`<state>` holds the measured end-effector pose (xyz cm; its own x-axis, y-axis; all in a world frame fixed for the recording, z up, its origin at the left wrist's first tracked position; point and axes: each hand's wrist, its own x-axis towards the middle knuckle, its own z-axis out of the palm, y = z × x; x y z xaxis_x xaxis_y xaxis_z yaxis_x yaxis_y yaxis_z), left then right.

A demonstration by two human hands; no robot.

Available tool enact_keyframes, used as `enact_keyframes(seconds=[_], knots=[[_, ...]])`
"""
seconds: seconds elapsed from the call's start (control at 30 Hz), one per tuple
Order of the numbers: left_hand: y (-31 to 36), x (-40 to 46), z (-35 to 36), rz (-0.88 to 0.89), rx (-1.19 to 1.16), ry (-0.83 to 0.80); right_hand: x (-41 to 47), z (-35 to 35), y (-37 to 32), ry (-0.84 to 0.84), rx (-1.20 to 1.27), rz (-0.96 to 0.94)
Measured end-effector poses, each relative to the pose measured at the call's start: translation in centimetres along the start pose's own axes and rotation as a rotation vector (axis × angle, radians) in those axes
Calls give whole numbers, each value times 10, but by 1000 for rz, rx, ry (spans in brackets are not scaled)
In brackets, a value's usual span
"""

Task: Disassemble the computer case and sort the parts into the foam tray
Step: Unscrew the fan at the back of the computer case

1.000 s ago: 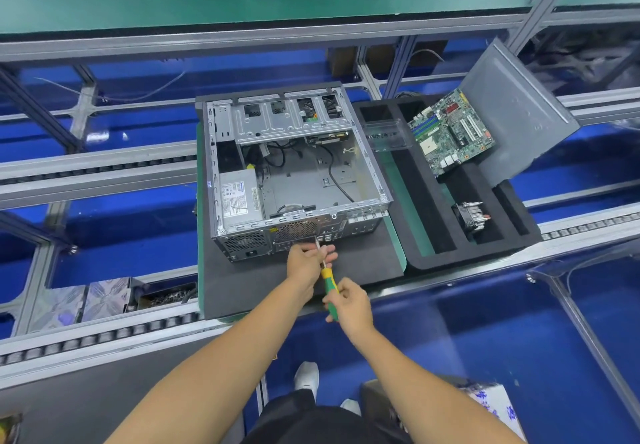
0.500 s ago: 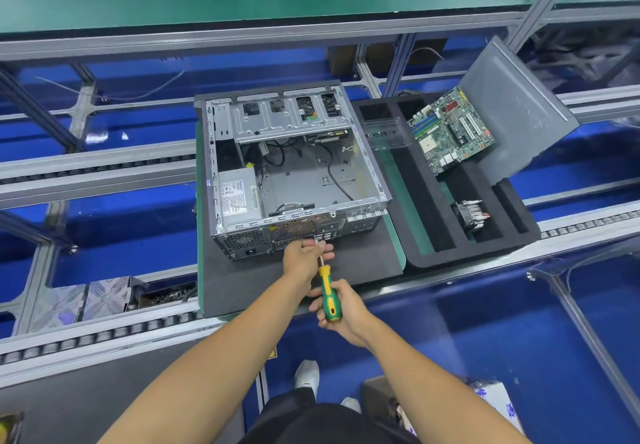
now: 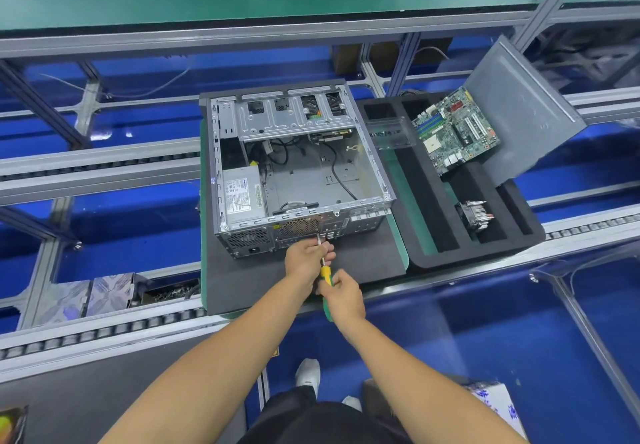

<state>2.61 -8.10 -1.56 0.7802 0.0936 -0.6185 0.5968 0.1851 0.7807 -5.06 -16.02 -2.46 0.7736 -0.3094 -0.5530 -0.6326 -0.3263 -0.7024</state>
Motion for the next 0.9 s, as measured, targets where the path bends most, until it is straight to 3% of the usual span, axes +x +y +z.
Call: enact_keyframes(seconds=[0.17,0.33,0.5,0.6,0.7,0.9], knots=[[2,1,-2,-13,-19,-62,0,-1,-1,-333,511,282],[7,2,-1,-43,-77,-82,5,-4,13,-474,635,298],[6,-1,0,-46,-133,-109,8,-6,7,-315,469,140],[5,-4,-1,-40,-170,-102,5,-2,5,-90,275,3],[2,-6,-3,-19,-73,-42,2,2,1,96,7,-20],[1,-3,-6,8,7,25,1,4,0,-26,117,15]])
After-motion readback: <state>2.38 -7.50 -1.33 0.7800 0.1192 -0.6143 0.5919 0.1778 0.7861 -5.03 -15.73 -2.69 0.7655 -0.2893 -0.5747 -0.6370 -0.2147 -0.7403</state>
